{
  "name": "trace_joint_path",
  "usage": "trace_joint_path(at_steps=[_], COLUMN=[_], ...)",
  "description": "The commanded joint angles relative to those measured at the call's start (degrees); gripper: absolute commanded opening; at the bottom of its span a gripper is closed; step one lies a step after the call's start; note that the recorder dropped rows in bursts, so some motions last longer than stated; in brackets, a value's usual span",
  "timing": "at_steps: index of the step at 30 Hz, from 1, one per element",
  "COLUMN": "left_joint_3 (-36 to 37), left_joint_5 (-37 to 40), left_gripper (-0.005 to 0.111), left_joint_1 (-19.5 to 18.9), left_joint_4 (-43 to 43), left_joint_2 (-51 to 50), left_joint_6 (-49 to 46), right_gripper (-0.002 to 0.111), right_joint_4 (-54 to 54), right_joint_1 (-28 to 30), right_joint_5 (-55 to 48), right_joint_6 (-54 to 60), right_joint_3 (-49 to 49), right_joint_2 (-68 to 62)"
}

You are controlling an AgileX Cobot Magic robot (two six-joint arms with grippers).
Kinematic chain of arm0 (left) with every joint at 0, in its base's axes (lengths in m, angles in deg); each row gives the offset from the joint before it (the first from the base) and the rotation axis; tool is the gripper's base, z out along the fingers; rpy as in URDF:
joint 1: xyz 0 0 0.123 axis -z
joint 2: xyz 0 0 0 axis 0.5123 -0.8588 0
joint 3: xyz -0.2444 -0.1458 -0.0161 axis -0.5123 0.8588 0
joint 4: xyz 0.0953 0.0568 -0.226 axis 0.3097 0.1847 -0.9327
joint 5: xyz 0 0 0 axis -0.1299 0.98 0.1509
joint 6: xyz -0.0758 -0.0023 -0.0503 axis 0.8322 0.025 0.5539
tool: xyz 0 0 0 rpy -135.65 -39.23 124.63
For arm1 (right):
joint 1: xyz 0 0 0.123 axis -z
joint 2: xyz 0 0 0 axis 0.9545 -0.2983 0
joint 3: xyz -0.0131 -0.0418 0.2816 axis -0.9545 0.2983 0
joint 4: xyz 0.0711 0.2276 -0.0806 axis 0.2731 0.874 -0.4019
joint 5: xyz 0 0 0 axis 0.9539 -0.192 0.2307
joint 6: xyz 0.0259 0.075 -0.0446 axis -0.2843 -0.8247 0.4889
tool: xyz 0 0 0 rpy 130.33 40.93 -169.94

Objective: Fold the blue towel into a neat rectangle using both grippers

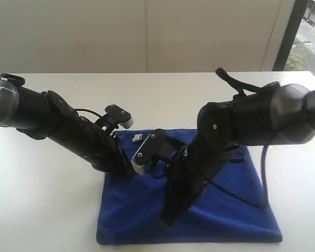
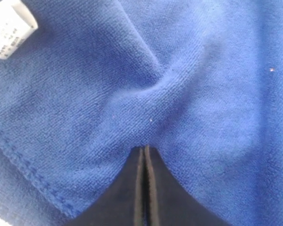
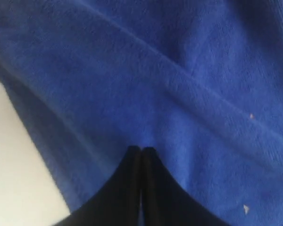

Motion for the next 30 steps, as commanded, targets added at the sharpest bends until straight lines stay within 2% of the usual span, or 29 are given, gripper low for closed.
trace_joint_path(at_steps=[1, 11, 20, 30], left_joint_3=[0.0, 0.0, 0.0, 0.0], left_joint_5=[2.2, 2.0, 2.0, 2.0], left_gripper=[0.000, 0.000, 0.000, 0.000], left_joint_1=[0.2, 0.2, 0.2, 0.2], left_joint_4=[-0.1, -0.1, -0.1, -0.1], left_joint_2=[-0.2, -0.2, -0.2, -0.2], left_joint_6=[-0.1, -0.1, -0.1, -0.1], right_gripper=[0.000, 0.000, 0.000, 0.000], right_joint_4=[1.7, 4.3, 3.9, 4.3], right_joint_1=[0.2, 0.1, 0.1, 0.1], right_joint_5=[-0.7, -9.7, -10.6, -15.4], right_joint_6=[2.5, 3.8, 6.8, 9.4], right_joint_3=[-3.0, -2.7, -2.7, -2.7], right_joint_2=[-3.7, -4.8, 2.4, -1.6])
